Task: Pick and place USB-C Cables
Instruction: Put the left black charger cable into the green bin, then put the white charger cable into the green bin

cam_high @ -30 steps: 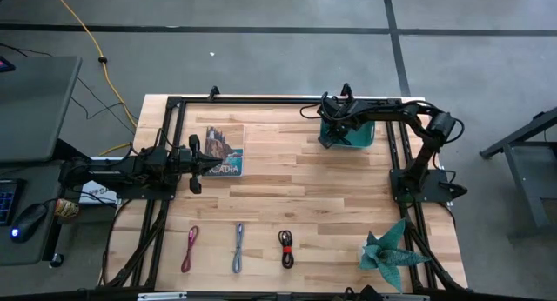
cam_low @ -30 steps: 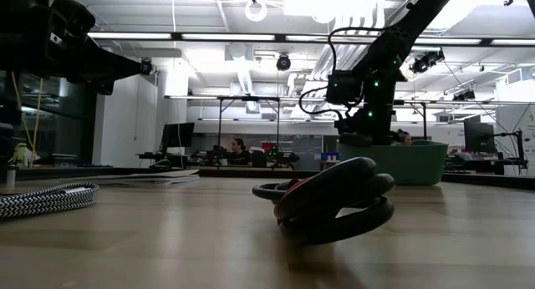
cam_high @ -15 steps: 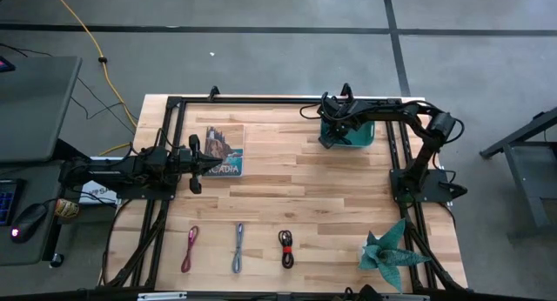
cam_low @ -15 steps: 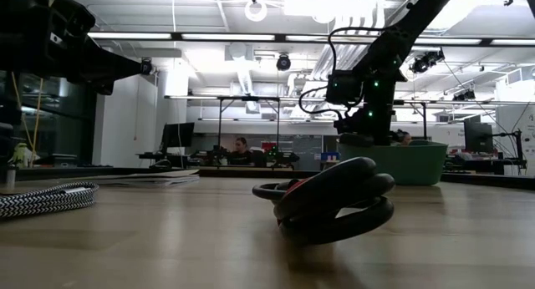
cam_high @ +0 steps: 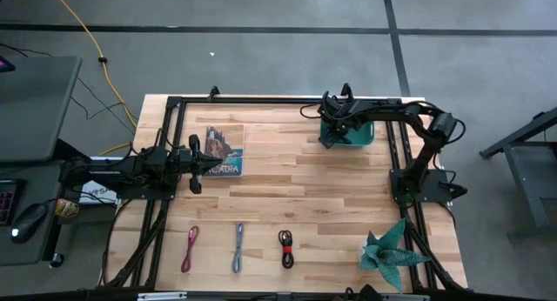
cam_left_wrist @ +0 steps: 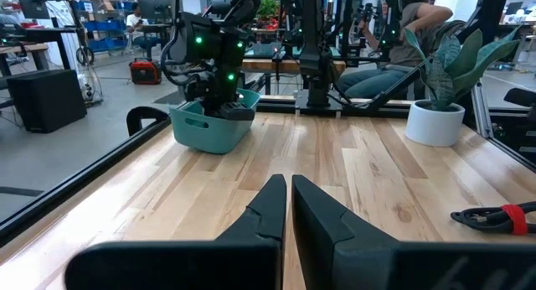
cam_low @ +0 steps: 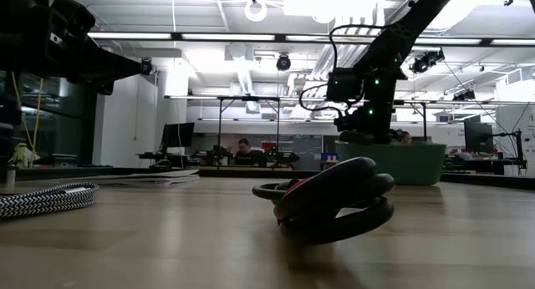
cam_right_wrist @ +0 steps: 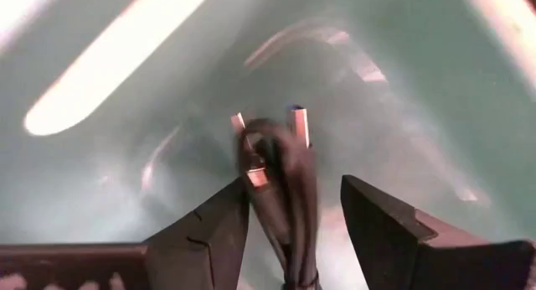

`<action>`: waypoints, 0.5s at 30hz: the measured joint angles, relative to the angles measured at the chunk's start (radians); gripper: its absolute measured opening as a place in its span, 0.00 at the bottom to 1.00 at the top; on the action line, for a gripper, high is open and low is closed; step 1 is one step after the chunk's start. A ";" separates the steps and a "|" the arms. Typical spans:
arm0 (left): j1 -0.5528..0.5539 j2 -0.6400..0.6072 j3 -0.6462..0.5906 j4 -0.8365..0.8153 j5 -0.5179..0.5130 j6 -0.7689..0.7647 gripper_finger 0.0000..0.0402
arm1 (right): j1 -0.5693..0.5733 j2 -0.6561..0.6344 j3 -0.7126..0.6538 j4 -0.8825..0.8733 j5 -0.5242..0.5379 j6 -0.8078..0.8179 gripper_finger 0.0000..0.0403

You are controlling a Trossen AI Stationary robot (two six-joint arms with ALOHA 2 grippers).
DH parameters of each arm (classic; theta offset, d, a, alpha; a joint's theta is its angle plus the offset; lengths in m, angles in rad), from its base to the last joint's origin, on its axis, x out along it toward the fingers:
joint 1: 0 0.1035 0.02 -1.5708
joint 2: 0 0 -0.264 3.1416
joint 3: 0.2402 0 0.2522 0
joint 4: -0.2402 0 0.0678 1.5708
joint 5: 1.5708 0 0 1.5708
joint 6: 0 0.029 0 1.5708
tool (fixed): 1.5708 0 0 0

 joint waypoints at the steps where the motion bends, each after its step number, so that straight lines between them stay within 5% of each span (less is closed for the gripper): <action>1: 0.000 0.000 0.000 0.000 0.000 0.000 0.01 | 0.000 -0.006 0.000 0.000 0.000 0.000 0.45; 15: 0.000 0.000 0.000 0.000 0.000 0.000 0.01 | 0.000 -0.101 0.000 -0.005 -0.011 -0.006 0.45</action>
